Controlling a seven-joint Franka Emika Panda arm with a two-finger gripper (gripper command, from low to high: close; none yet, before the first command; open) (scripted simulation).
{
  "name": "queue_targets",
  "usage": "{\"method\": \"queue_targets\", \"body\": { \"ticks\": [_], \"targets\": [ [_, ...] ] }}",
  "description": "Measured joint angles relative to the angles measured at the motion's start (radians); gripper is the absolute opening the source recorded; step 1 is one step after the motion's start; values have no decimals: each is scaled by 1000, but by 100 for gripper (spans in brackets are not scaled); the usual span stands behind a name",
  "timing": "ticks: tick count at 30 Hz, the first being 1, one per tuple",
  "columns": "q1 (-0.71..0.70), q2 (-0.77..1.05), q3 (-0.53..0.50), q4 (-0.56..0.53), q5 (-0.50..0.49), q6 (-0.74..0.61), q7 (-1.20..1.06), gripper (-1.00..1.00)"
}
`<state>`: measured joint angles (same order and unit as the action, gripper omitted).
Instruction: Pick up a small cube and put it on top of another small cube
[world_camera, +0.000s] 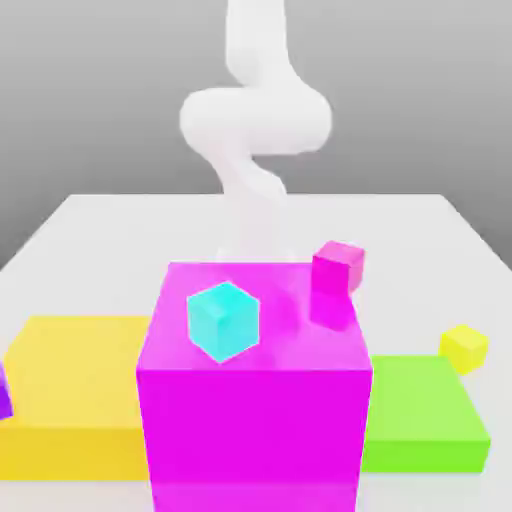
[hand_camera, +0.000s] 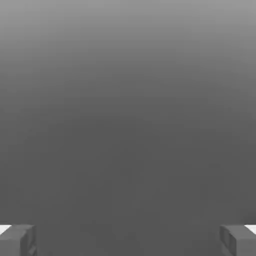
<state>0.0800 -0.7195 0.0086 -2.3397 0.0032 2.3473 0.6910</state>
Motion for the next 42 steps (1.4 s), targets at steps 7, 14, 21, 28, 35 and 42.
{"method": "queue_targets", "body": {
  "ticks": [7, 14, 21, 28, 35, 42],
  "targets": [
    [227, 241, 38, -116, 15, 139, -329, 0],
    [426, 473, 102, -228, 24, 274, -643, 0],
    [609, 707, 202, -340, -13, 410, -923, 0],
    [713, 956, 143, -358, -170, 583, -937, 0],
    [756, 1024, 95, -345, -196, 636, -917, -100],
    [719, 874, 154, -375, -96, 518, -993, -100]
  ]
}}
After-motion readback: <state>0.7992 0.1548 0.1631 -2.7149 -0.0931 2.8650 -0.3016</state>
